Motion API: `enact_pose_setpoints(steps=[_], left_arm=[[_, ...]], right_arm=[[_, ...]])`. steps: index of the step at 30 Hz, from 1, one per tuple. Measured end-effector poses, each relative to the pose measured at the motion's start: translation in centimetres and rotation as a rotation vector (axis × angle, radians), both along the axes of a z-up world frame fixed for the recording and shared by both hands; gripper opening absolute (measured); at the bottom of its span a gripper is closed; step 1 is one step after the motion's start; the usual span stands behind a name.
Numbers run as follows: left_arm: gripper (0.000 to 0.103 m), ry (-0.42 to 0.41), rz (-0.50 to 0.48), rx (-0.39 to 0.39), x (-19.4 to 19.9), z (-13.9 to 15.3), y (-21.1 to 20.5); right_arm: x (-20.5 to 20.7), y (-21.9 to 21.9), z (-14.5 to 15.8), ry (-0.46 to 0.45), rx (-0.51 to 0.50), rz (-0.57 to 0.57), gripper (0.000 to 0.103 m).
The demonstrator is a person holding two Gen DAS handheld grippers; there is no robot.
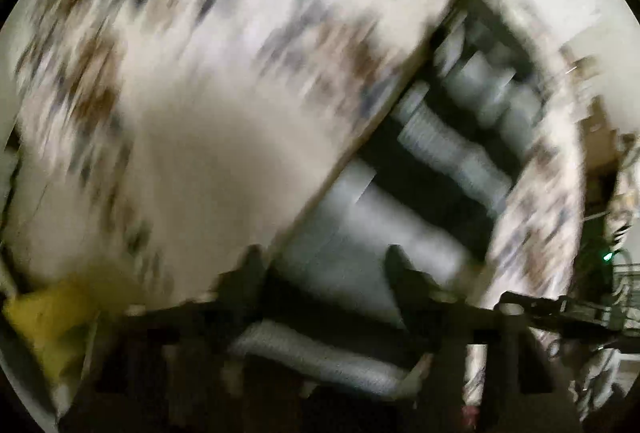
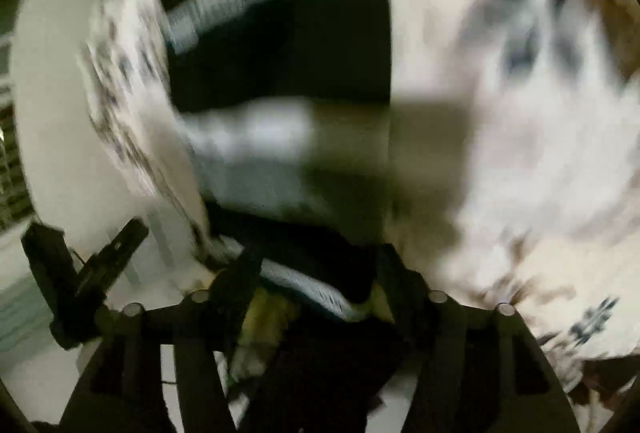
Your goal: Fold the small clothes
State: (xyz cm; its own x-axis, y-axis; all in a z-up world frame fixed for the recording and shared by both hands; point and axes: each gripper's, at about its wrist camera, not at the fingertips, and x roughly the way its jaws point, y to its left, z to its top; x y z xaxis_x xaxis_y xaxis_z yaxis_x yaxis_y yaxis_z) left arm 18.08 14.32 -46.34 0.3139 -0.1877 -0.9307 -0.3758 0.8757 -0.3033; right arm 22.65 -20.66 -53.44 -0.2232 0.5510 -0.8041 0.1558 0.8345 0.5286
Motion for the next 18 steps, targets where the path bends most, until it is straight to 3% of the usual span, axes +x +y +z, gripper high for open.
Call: enact_pose_setpoints(steps=[1,4,7,9,13,14,15,16,18], left_arm=[[0.066,-0.069,-0.029,-0.022,3.3,1.0,-0.3],[0.065,-0.171,-0.095,-0.059,13.4,1.2,-1.1],[0.066,-0.245,-0.193,-0.057,23.3,0.2,-3.4],[0.066,-0.240,-0.258,-0.067,28.1,-1.5,-5.8],[0.063,-0.171,-0.417,0.001,37.2,-6.3,-9.4],[0.054,-0.165,-0.435,0.009,37.8,-6.7,-9.6],[0.012,-0.158,-0.447,0.027,38.4,-7.5,-10.0],[0.007,-0.146,-0.455,0.028,39.0,-8.1,-10.0],[0.007,-0.180,-0.422,-0.038,38.8,-7.9,-8.9]], right_arm=[[1.9,-1.2,1.2,-0.036,0.014,-0.048,0.069],[8.5,-4.5,3.7,-0.134,0.054,-0.189,0.070],[15.4,-7.2,5.0,-0.246,0.013,-0.291,0.070],[20.1,-8.9,5.2,-0.295,-0.005,-0.360,0.070],[27.2,-10.2,3.6,-0.283,0.016,-0.481,0.070],[27.6,-9.9,3.1,-0.275,0.014,-0.500,0.070],[28.3,-9.6,2.6,-0.260,0.022,-0.515,0.070],[28.5,-9.6,2.2,-0.243,0.034,-0.531,0.070],[29.2,-10.6,1.4,-0.206,0.067,-0.555,0.070]])
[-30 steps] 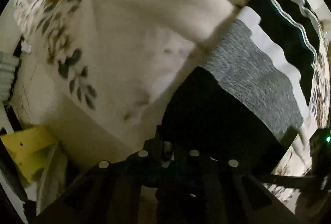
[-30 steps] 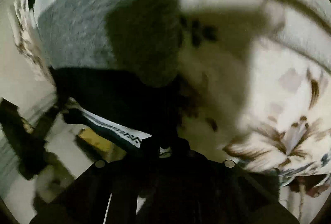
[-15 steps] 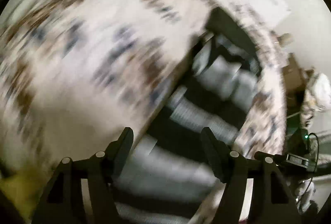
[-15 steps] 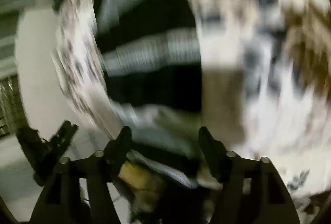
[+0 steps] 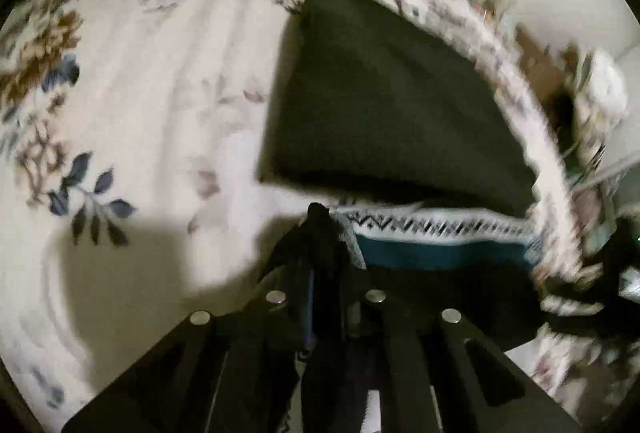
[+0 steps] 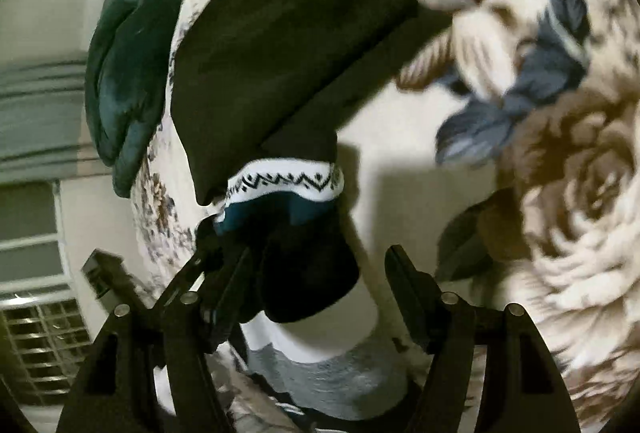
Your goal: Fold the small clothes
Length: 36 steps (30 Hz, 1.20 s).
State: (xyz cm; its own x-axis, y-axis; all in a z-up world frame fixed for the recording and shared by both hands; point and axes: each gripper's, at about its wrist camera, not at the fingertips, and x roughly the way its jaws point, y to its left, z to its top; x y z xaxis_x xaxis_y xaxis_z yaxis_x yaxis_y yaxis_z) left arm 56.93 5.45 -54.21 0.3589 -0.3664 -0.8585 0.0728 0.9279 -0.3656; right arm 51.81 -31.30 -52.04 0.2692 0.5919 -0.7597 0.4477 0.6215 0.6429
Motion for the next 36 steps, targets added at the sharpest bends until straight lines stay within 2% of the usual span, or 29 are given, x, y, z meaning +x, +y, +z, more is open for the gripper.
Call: enact_pose_setpoints(steps=[2,5,6,7,8,10,14,17,18,20,22,23,24,25,26,27,30,32,34,35,36], left_arm=[[0.007,-0.009,0.029,-0.054,-0.2,0.4,1.4],[0.007,0.003,0.062,-0.082,-0.3,0.0,3.0],[0.007,0.012,0.069,-0.089,-0.2,-0.3,3.4],[0.007,0.016,0.068,-0.088,0.3,-0.7,3.3],[0.007,0.016,0.064,-0.089,0.4,-0.8,3.2],[0.007,0.012,0.050,-0.089,0.6,-0.8,3.0],[0.008,0.019,0.050,-0.136,0.6,-0.4,3.1],[0.017,0.055,0.051,-0.170,1.0,-0.8,3.3],[0.023,0.064,0.047,-0.169,1.2,-1.0,3.2],[0.027,0.072,0.035,-0.165,1.6,-1.3,2.8],[0.028,0.082,0.008,-0.156,2.1,-1.6,2.0],[0.027,0.080,0.001,-0.151,2.2,-1.8,1.8],[0.026,0.063,-0.004,-0.139,2.2,-1.8,1.6],[0.006,0.047,-0.005,-0.116,2.2,-1.8,1.4],[0.006,0.050,-0.003,-0.105,2.3,-2.0,1.4],[0.006,0.054,0.008,-0.109,2.4,-2.3,1.8],[0.007,0.075,0.039,-0.145,3.0,-3.1,3.2],[0.007,0.081,0.032,-0.148,3.1,-3.4,3.1],[0.010,0.098,0.017,-0.167,2.9,-3.1,3.0],[0.010,0.106,0.014,-0.183,2.7,-2.7,3.1],[0.014,0.111,0.008,-0.196,2.2,-1.8,3.4]], right_arm=[[0.4,1.1,-1.0,0.007,0.005,-0.013,0.070],[1.3,0.6,-1.5,-0.014,-0.002,-0.075,0.070],[1.6,0.7,-2.1,-0.019,-0.002,-0.096,0.057],[2.2,0.3,-2.2,-0.036,-0.006,-0.125,0.014],[2.8,0.0,-2.2,-0.054,-0.021,-0.146,0.005],[4.3,-0.3,-2.2,-0.046,-0.070,-0.149,0.005],[6.7,0.4,-1.8,-0.037,-0.176,-0.076,0.005],[6.9,0.4,-1.0,-0.060,-0.186,-0.058,0.005],[7.3,0.8,-1.0,-0.061,-0.187,-0.048,0.007],[7.2,0.5,-0.8,-0.033,-0.194,-0.023,0.017],[6.6,0.4,-0.4,-0.030,-0.189,-0.015,0.052],[6.1,0.4,-0.4,-0.034,-0.163,-0.022,0.054],[5.1,-0.4,-0.4,-0.030,-0.150,-0.023,0.054],[4.8,-0.3,-0.9,-0.017,-0.129,-0.020,0.052],[4.7,0.0,-1.6,0.005,-0.114,-0.013,0.041],[4.8,0.4,-2.2,0.020,-0.115,-0.010,0.003],[5.8,0.7,-2.5,0.010,-0.193,-0.038,0.003],[6.6,0.5,-3.2,0.033,-0.182,-0.066,0.003],[7.0,1.1,-3.7,0.060,-0.199,-0.040,0.005],[7.0,1.5,-3.6,0.071,-0.206,-0.021,0.007],[6.6,1.6,-3.3,0.078,-0.209,-0.007,0.018]])
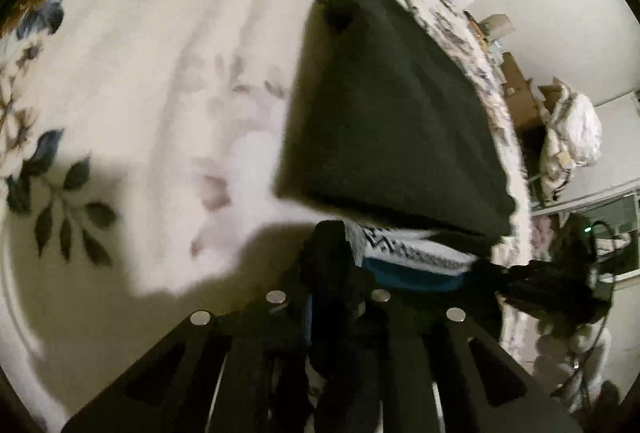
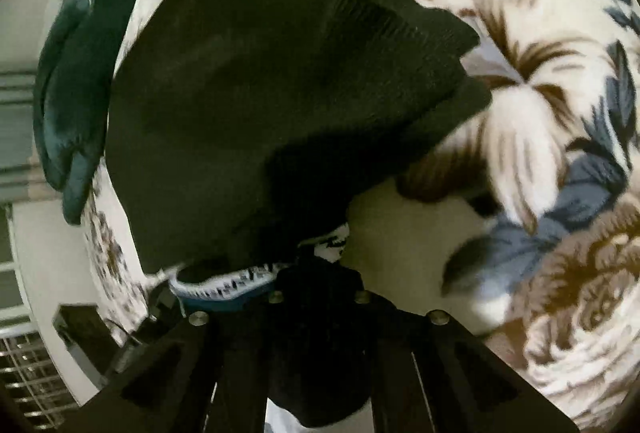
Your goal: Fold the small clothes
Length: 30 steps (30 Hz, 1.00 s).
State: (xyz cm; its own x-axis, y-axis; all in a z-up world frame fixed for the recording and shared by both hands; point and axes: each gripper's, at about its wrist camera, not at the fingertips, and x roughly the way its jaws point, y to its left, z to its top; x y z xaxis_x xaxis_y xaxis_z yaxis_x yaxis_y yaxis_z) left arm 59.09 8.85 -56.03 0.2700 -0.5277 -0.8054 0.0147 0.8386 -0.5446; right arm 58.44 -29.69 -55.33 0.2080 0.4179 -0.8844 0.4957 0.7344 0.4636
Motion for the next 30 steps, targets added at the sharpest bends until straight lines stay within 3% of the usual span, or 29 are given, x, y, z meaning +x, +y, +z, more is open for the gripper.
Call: enact_pose_setpoints(steps=[1,3,4,6,9,12,16,21,27,30], left_arm=[[0.019,-0.005,0.001,-0.007,-0.6,0.7,0.3],[0.032,-0.035,0.001,-0.034,-2.4,2.7,1.1],[0.045,-0.051,0.005,-0.045,-4.0,4.0,1.8],[0.056,-0.080,0.018,-0.061,-7.2,6.1,3.0],[0.057,-0.089,0.018,-0.044,-13.8,8.3,4.7],[0.057,-0.066,0.017,0.022,-21.5,9.1,6.0],[0.057,0.082,0.031,0.104,-32.1,6.4,7.4],[0.057,0.246,0.029,0.128,-41.3,1.2,7.6],[0.057,0.340,-0.036,0.152,-44.8,-4.4,5.6],[0.057,0.288,-0.081,0.198,-45.1,-4.2,3.4]], right_arm=[[-0.6,0.0,0.4,0.006,-0.002,0.011,0.034],[-2.9,-0.2,2.0,-0.008,0.012,0.037,0.053],[-4.3,-0.2,2.7,-0.019,0.017,0.052,0.053],[-8.4,0.0,4.3,-0.033,0.030,0.091,0.055],[-15.6,0.3,5.6,-0.027,0.072,0.131,0.063],[-24.2,1.3,5.2,0.027,0.115,0.156,0.063],[-34.4,2.7,2.7,0.131,0.170,0.166,0.065],[-44.3,5.9,-3.4,0.257,0.206,0.168,0.065],[-49.4,9.4,-8.6,0.296,0.245,0.165,0.065],[-50.0,10.9,-9.7,0.283,0.260,0.145,0.065]])
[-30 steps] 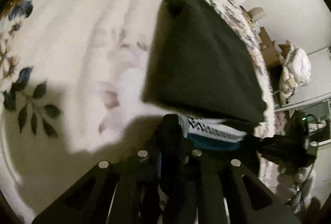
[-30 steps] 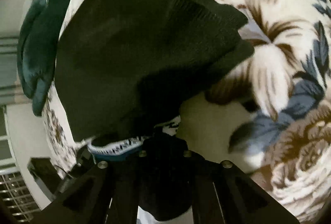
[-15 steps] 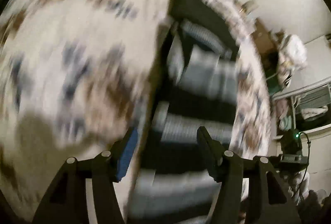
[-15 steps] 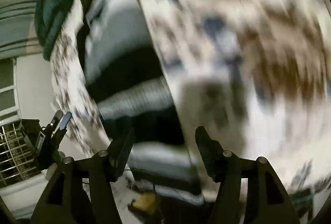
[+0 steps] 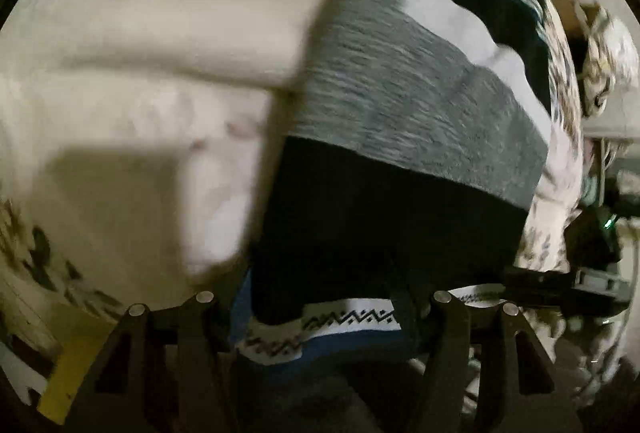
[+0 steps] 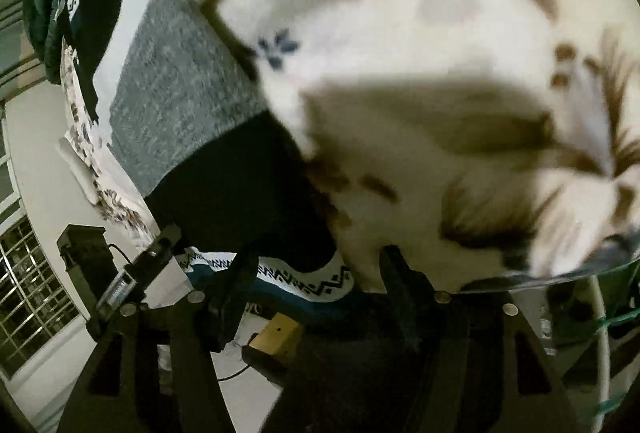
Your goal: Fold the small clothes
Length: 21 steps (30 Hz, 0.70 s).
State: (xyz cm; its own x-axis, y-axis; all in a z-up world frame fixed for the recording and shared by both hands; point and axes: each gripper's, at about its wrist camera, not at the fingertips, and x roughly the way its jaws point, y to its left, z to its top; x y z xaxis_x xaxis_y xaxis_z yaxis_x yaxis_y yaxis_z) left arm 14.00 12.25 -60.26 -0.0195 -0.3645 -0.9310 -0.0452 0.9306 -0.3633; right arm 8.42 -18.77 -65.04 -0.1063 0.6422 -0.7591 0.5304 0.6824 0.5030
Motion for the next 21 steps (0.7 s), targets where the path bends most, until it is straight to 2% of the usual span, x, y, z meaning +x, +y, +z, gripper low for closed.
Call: enact_pose_setpoints(steps=[5,6,7,8,9,10,14,17,21], left_arm=[[0.056,-0.061,-0.067,0.078,-0.5,0.1,-2.5],[0.042,-0.067,-0.059,0.081,-0.5,0.3,-2.5],[0.022,-0.068,-0.051,0.072,-0.6,0.4,-2.4],[0.012,-0.066,-0.041,0.054,-0.7,0.6,-2.3],[0.011,-0.059,-0.024,0.032,-0.9,0.8,-2.1],[0.011,-0.060,-0.009,0.031,-1.1,1.3,-2.0],[0.010,-0.069,0.022,-0.014,-2.3,3.9,-0.9],[0.010,-0.067,0.043,-0.062,-2.9,5.9,-0.5],[0.010,-0.056,0.082,-0.134,-2.0,8.2,0.1]], right_arm=[[0.4,2.5,0.0,0.004,-0.049,-0.004,0.067],[0.8,3.4,0.1,0.005,-0.078,0.006,0.061],[0.9,4.1,0.1,0.010,-0.115,0.021,0.038],[1.0,4.0,0.3,0.019,-0.134,0.033,0.024],[1.0,4.4,0.3,0.024,-0.124,0.039,0.015],[1.0,4.7,0.3,0.025,-0.117,0.024,0.013],[0.0,4.7,1.9,0.026,-0.075,-0.009,0.011],[-1.0,4.3,4.5,0.006,-0.018,0.017,0.010],[0.0,3.6,8.1,-0.038,0.045,-0.001,0.010]])
